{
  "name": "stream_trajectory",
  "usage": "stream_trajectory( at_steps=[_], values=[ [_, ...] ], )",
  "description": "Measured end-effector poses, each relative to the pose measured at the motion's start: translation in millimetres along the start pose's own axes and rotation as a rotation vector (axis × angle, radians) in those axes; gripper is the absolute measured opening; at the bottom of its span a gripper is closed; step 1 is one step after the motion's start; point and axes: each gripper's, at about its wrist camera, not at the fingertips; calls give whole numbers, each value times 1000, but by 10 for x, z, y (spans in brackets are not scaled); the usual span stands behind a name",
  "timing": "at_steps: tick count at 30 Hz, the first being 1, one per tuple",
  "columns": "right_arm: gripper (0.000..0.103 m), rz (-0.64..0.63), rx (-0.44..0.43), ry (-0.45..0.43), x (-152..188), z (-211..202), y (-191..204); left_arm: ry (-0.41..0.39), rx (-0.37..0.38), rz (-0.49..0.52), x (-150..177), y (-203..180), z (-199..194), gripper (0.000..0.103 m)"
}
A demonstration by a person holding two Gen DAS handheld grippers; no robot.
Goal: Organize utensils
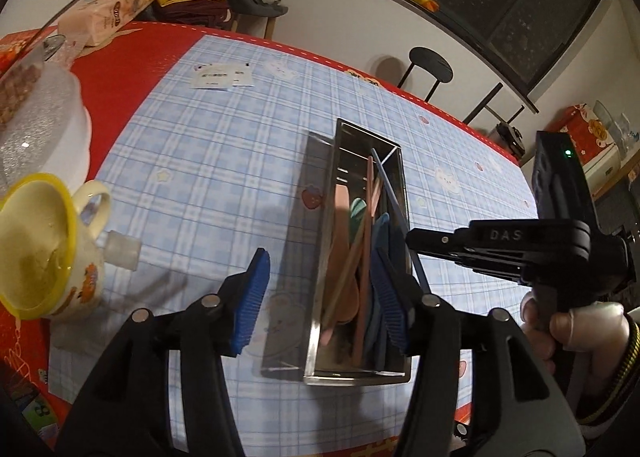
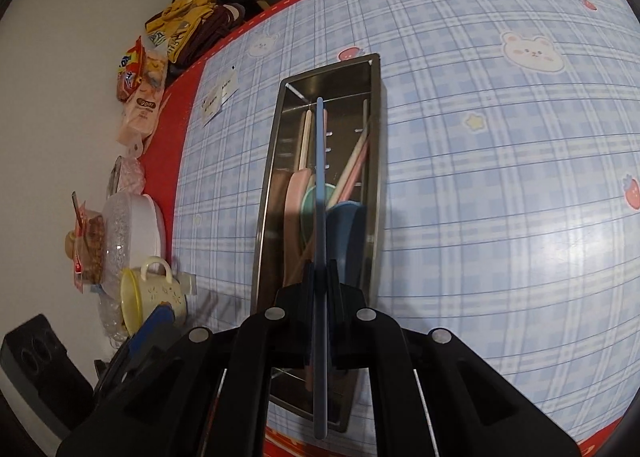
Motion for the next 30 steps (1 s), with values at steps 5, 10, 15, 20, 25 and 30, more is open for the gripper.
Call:
stream_trajectory(
  at_steps=[5, 10, 15, 20, 25, 30],
  values=[
    [10, -19, -24, 19, 26, 55, 101, 1, -12, -11, 21, 58, -43, 55],
    [40, -46, -14, -9, 35, -34, 135, 11, -27, -22, 12, 71, -47, 62],
    [63, -94, 36, -93, 5, -273, 139, 3, -50, 2, -33, 5, -99, 74],
    [66, -108, 37, -152, -18, -495, 91, -11, -73, 15, -78, -44, -175, 75],
    [75, -155, 58, -197, 29, -641, 82, -20, -90, 28, -111, -96, -246, 80],
    [91, -229, 123, -250, 103, -745, 107, -25, -105, 39, -116, -142, -306, 84]
  ],
)
Point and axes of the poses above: each gripper's, at about its wrist camera, not at the fingertips, and z roughly the way its jaws point, y to its left, x to its underside, and after that the axes turned 9 degrees about z, right-handed
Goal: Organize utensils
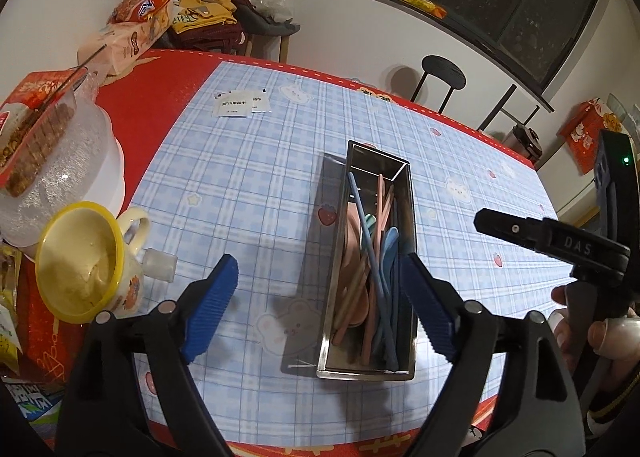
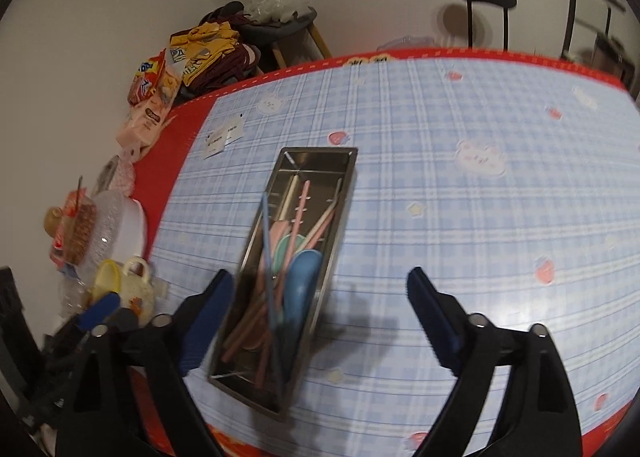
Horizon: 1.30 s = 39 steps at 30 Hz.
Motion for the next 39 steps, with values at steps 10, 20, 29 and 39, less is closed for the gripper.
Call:
stream_trajectory(
  at_steps=[10, 20, 29, 39],
  values=[
    [97, -122, 111, -155, 24, -423, 24, -15, -118, 73, -118, -206, -239, 97],
    [97, -125, 208, -357, 50, -1554, -133, -186, -163, 156, -489, -690, -1009, 97],
    [97, -91, 273, -496, 180, -2376, -406, -302, -91, 229, -647, -1258, -1472, 97],
    [97, -76, 344, -584, 445, -2792, -575, -324, -10, 289, -580, -1754, -1576, 97]
  ],
)
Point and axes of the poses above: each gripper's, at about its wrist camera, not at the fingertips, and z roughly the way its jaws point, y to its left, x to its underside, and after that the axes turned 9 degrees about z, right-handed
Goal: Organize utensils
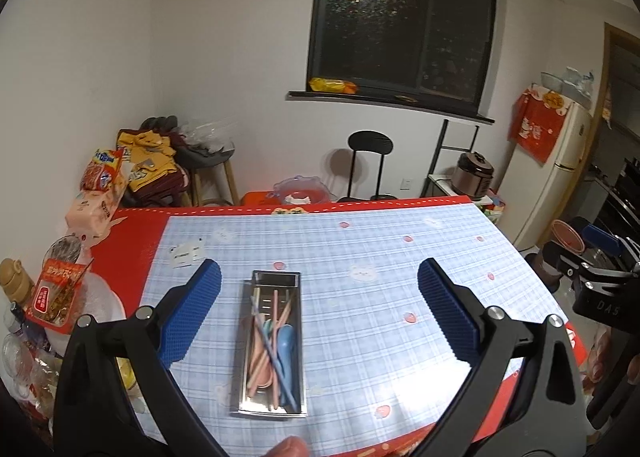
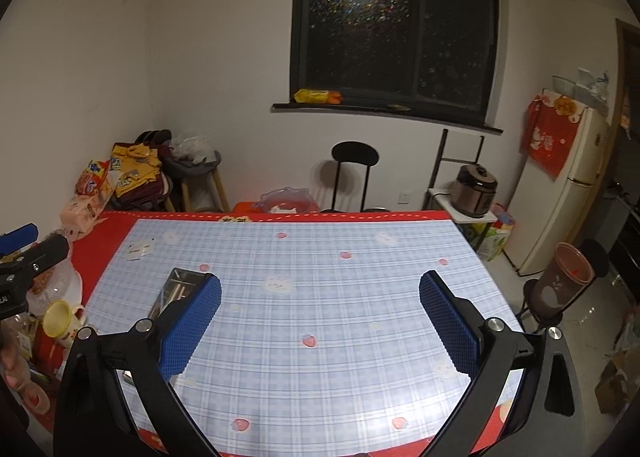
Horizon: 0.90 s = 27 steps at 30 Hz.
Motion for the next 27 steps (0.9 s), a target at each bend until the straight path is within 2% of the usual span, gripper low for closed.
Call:
stream_trajectory(
  at_steps=[10, 27],
  values=[
    [97, 24, 62, 1, 90, -62, -186, 27, 45, 43, 79, -302, 72, 97],
    [97, 20, 92, 1, 117, -99, -231, 28, 56, 63, 84, -317, 36, 97]
  ],
)
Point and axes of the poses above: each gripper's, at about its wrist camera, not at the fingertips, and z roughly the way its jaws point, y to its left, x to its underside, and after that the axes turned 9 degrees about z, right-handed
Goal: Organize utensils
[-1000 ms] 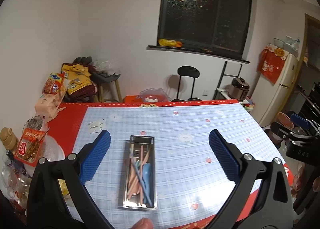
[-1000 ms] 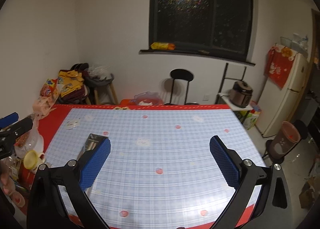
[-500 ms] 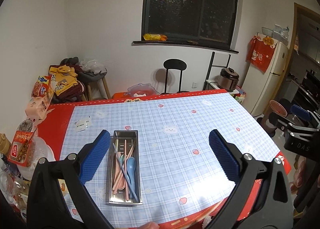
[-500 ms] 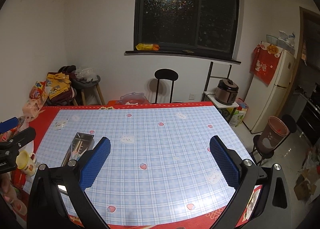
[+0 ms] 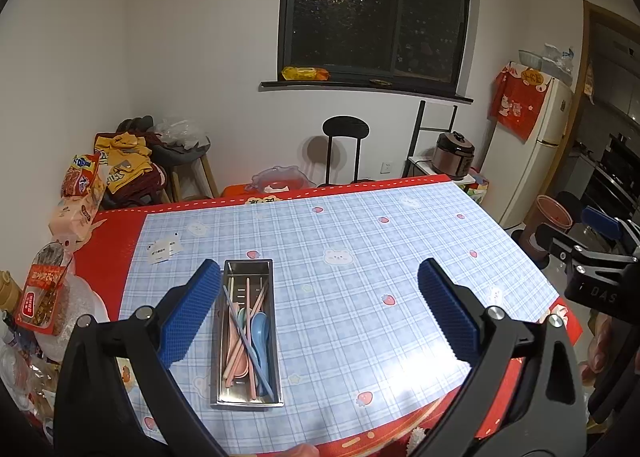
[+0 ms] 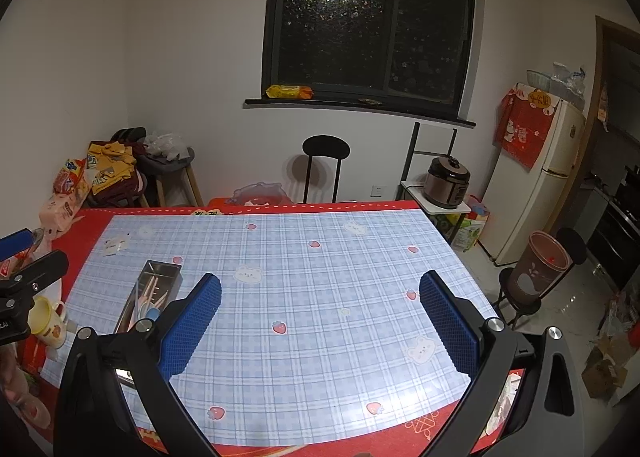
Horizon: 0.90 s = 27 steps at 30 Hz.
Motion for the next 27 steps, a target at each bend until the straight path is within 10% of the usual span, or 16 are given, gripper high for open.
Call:
stream_trajectory(
  at_steps=[27],
  values=[
    [97, 9, 19, 5, 7, 2, -43, -1, 20, 22, -19, -29, 6, 97]
  ],
)
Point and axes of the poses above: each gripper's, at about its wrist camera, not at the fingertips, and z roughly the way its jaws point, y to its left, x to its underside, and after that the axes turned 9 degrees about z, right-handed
